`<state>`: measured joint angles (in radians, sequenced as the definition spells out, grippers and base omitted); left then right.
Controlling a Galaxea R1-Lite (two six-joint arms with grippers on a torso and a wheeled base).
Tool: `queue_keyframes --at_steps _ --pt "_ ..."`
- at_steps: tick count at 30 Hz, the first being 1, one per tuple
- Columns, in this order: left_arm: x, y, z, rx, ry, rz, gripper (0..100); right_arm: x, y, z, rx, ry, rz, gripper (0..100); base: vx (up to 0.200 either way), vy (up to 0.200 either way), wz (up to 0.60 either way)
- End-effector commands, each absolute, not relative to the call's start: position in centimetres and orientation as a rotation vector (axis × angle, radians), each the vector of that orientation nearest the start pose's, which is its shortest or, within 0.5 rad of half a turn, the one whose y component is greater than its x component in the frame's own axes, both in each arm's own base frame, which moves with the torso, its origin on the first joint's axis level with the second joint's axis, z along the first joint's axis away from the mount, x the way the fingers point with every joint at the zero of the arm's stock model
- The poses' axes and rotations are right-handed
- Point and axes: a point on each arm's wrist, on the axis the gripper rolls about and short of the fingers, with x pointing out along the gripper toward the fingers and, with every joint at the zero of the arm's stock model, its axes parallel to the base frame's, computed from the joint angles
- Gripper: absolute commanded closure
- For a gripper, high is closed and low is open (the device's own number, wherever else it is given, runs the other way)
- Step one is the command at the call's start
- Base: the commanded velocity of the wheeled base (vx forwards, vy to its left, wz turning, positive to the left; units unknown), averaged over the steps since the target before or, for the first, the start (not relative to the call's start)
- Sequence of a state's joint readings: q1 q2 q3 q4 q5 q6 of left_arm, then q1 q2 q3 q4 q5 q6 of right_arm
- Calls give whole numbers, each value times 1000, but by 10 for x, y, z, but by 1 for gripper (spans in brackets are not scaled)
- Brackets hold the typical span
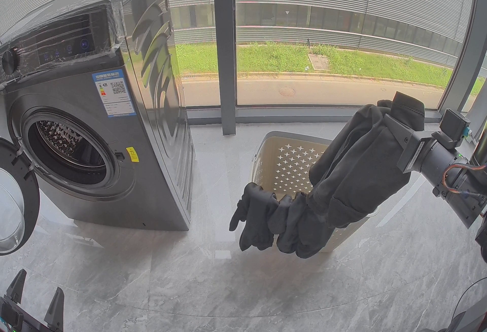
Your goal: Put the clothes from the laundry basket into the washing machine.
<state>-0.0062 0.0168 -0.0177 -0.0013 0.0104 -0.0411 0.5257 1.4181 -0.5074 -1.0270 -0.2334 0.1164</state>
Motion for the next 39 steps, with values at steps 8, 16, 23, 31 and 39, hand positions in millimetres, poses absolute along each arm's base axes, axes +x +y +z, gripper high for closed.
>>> queue_keyframes --at_steps 8,16,23,31,39 --pt "-23 0 76 -41 -2 5 0 193 112 216 164 -91 323 100 0 200 0" --pt "-23 0 76 -41 -2 5 0 192 116 215 168 -87 345 100 0 200 0" --pt "-23 0 76 -41 -2 5 0 190 118 215 176 -84 365 100 0 200 0" --pt "-23 0 76 -41 -2 5 0 188 121 215 179 -82 385 100 0 200 0" --pt "-23 0 76 -41 -2 5 0 188 121 215 179 -81 388 100 0 200 0"
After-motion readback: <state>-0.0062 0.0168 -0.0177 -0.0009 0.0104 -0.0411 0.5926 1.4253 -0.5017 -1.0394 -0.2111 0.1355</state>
